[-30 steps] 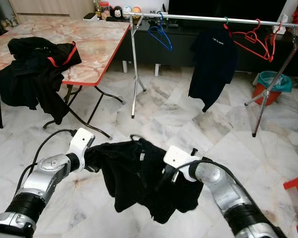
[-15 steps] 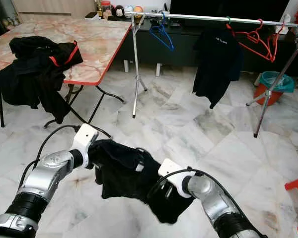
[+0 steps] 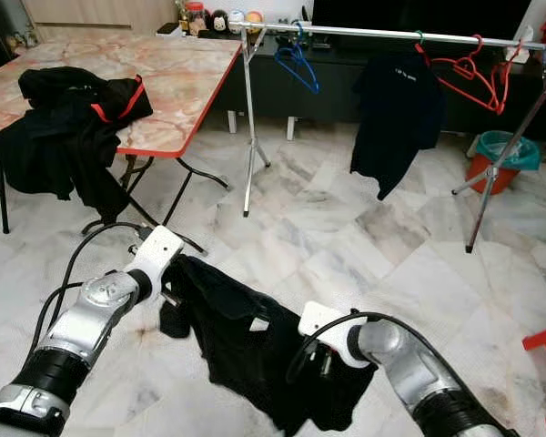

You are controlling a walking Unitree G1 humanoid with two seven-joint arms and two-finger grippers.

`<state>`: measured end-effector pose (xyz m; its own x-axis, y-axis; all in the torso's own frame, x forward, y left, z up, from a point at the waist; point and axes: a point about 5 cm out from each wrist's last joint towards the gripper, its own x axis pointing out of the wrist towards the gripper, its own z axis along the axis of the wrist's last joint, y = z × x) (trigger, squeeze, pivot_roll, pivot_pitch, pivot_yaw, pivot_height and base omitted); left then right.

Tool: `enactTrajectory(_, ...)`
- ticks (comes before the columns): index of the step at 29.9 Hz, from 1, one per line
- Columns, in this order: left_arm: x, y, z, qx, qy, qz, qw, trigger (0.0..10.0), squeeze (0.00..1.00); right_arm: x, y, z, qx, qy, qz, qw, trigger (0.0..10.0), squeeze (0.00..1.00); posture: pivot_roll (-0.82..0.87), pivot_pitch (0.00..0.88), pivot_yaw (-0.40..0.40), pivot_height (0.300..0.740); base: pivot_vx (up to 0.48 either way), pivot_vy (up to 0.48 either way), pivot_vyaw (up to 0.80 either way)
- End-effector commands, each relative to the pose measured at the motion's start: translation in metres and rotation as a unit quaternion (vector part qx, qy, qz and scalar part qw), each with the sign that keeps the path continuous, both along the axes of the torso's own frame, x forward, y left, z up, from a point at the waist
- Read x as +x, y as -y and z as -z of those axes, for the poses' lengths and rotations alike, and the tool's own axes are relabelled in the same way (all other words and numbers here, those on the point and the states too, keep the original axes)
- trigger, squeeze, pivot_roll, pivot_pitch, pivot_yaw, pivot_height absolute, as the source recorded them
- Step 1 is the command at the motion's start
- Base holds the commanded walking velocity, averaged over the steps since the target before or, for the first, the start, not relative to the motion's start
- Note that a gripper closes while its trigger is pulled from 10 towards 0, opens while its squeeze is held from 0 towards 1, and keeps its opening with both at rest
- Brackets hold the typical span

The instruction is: Hang hanger

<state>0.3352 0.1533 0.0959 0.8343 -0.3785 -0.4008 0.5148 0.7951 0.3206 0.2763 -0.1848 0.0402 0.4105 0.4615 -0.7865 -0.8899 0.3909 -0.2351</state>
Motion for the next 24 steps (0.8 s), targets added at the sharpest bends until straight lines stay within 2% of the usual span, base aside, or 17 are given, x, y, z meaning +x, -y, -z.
enactTrajectory(1, 0.007, -0.007, -0.010, 0.024, 0.026, -0.014, 0.999, 10.0, 0.00, 0.003, 0.009, -0.009, -0.026, 0.002, -0.007, 1.000, 10.0, 0.00, -0.13, 0.000, 0.011, 0.740, 0.000, 0.000, 0.00)
enactTrajectory(7, 0.009, -0.010, -0.009, 0.042, 0.032, -0.023, 0.998, 10.0, 0.00, 0.000, 0.022, -0.012, -0.086, -0.011, -0.033, 0.996, 10.0, 0.00, -0.13, 0.000, 0.008, 0.740, 0.000, 0.000, 0.00)
enactTrajectory(9, 0.009, -0.011, -0.008, 0.047, 0.031, -0.023, 0.998, 10.0, 0.00, 0.004, 0.021, -0.016, -0.075, 0.000, -0.018, 0.997, 10.0, 0.00, -0.13, 0.000, 0.006, 0.740, 0.000, 0.000, 0.00)
enactTrajectory(11, 0.006, -0.009, -0.004, 0.050, 0.021, -0.010, 0.998, 10.0, 0.00, 0.016, 0.023, -0.021, -0.087, 0.040, 0.018, 0.995, 10.0, 0.00, -0.13, 0.000, 0.006, 0.740, 0.000, 0.000, 0.00)
enactTrajectory(15, 0.003, -0.007, 0.001, 0.049, 0.010, -0.001, 0.999, 10.0, 0.00, 0.019, 0.020, -0.023, -0.082, 0.042, 0.031, 0.995, 10.0, 0.00, -0.13, 0.000, 0.006, 0.740, 0.000, 0.000, 0.00)
enactTrajectory(19, 0.004, -0.007, 0.000, 0.050, 0.012, -0.004, 0.999, 10.0, 0.00, 0.010, 0.017, -0.018, -0.094, 0.009, 0.002, 0.996, 10.0, 0.00, -0.13, 0.000, 0.006, 0.740, 0.000, 0.000, 0.00)
enactTrajectory(24, 0.008, -0.005, -0.006, 0.040, 0.027, -0.010, 0.999, 10.0, 0.00, -0.004, 0.020, -0.002, -0.134, -0.033, -0.029, 0.990, 10.0, 0.00, -0.12, 0.000, 0.003, 0.740, 0.000, 0.000, 0.00)
